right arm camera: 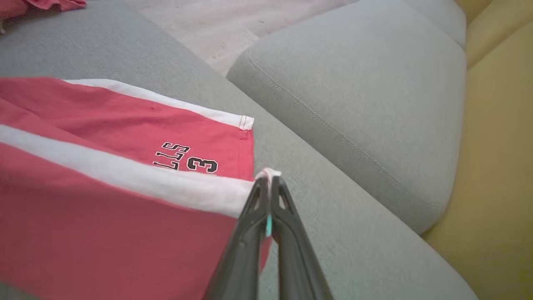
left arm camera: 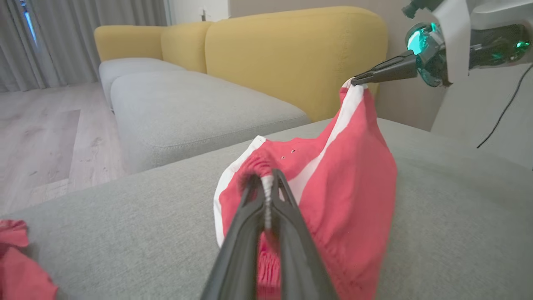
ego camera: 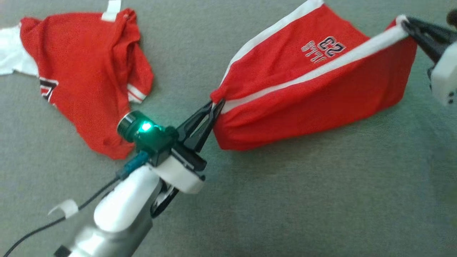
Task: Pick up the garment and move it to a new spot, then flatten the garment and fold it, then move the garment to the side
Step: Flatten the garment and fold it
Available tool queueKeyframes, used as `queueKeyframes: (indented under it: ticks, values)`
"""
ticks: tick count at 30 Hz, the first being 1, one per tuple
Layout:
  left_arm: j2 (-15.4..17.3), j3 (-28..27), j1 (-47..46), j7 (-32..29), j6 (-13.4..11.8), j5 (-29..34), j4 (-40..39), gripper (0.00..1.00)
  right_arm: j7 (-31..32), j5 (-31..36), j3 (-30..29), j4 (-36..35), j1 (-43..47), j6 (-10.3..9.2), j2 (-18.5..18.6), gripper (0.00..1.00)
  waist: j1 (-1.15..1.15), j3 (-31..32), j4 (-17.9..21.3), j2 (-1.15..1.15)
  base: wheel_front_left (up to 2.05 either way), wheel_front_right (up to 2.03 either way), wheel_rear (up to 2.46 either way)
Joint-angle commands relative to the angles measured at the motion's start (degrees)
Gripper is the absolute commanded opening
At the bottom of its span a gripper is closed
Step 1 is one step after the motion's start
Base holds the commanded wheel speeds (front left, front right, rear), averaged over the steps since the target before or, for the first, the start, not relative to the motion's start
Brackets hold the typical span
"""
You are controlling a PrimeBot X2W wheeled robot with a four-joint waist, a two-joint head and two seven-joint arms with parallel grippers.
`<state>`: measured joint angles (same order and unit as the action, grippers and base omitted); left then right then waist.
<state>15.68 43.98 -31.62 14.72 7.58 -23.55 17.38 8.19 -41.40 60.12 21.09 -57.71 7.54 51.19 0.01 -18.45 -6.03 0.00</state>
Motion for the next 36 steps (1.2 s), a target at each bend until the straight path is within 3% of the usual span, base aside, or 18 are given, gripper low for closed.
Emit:
queueKeyframes:
  ticks: [1,17,28,29,30,31,32,33,36]
  values:
    - [0.3,-2.4,-3.1,0.3,-0.1,-1.0,-0.6,0.0,0.4,0.6,0.2,-0.2,-1.5,-0.05,0.7,0.0,-0.01,-2.5,-2.2,0.0,0.0,0.0,0.0]
    - [-5.9,-2.9,-13.9,0.3,-0.1,-4.0,6.1,0.0,0.7,2.7,10.2,9.6,-18.9,-0.05,-2.6,0.0,-0.01,-11.5,-8.5,0.0,0.0,0.0,0.0]
    - [-8.6,-3.5,-15.4,0.3,-0.1,-2.6,9.2,0.0,-2.2,3.3,12.7,16.0,-22.8,-0.05,-4.6,0.0,-0.01,-13.4,-10.3,0.0,0.0,0.0,0.0]
    - [-8.7,-3.3,-15.6,0.3,-0.1,-2.6,9.6,0.0,-2.6,3.0,12.7,16.6,-23.0,-0.05,-5.0,0.69,-0.01,-13.5,-10.3,0.0,0.0,0.0,0.0]
    - [-8.7,-2.9,-15.8,0.3,-0.1,-2.7,10.1,0.4,-2.9,3.0,12.8,17.2,-23.2,-0.05,-5.4,1.0,-0.01,-13.6,-10.2,0.0,0.0,0.0,0.0]
    - [-8.6,-2.6,-16.0,0.3,-0.1,-2.8,10.5,0.56,-3.1,3.0,12.8,17.7,-23.2,-0.05,-6.0,1.0,-0.01,-13.6,-10.1,0.0,0.0,0.0,0.0]
    - [-8.6,-2.5,-16.1,0.3,-0.1,-2.8,10.8,0.86,-3.4,2.8,12.9,18.2,-23.2,-0.05,-6.5,1.0,-0.01,-13.6,-10.0,0.0,0.0,0.0,0.0]
    - [-8.4,-2.5,-16.2,0.3,-0.1,-2.6,11.2,1.0,-3.9,2.5,12.9,18.7,-23.2,-0.05,-6.9,1.0,-0.01,-13.5,-9.8,0.0,0.0,0.0,0.0]
    - [-8.1,-2.7,-16.1,0.3,-0.1,-2.1,12.2,1.0,-5.5,1.7,13.0,20.5,-22.8,-0.05,-8.0,1.0,-0.01,-12.8,-9.1,0.0,0.0,0.0,0.0]
